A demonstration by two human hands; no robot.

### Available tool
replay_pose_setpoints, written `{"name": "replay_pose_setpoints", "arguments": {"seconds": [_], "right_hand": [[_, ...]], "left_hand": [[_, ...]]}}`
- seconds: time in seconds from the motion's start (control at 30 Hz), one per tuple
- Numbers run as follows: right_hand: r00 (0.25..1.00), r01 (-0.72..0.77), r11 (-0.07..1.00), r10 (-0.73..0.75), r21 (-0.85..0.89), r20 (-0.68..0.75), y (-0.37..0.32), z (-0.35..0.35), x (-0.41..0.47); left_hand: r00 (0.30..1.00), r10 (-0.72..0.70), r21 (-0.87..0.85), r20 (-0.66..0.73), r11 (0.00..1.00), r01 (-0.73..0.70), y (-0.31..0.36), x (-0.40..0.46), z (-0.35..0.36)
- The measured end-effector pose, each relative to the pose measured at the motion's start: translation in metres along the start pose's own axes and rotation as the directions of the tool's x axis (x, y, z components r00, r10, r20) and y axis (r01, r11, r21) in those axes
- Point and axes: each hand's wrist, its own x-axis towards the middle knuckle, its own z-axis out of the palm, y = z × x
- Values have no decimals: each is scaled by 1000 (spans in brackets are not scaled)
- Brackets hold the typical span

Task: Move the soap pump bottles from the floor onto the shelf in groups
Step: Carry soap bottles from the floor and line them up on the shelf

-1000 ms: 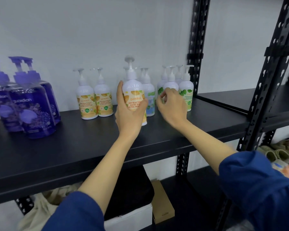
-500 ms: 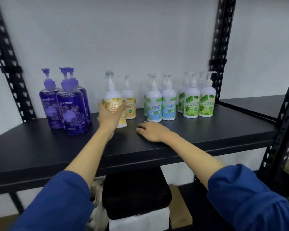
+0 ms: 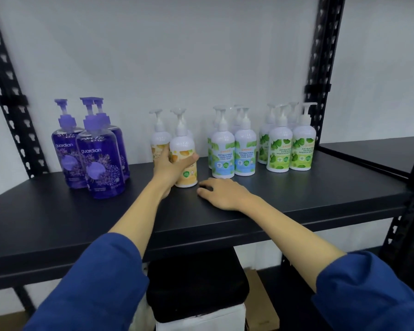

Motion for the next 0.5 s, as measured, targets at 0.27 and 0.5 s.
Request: {"name": "replay_pose_setpoints", "arguments": {"seconds": [0.27, 0.5], "right_hand": [[1000, 8, 1000, -8, 25, 4, 5, -1, -4], [1000, -6, 1000, 7, 22, -21, 4, 0, -4]], "left_hand": [[986, 167, 287, -24, 946, -153, -1, -2, -9], [984, 173, 281, 43, 943, -178, -6, 6, -9]]}}
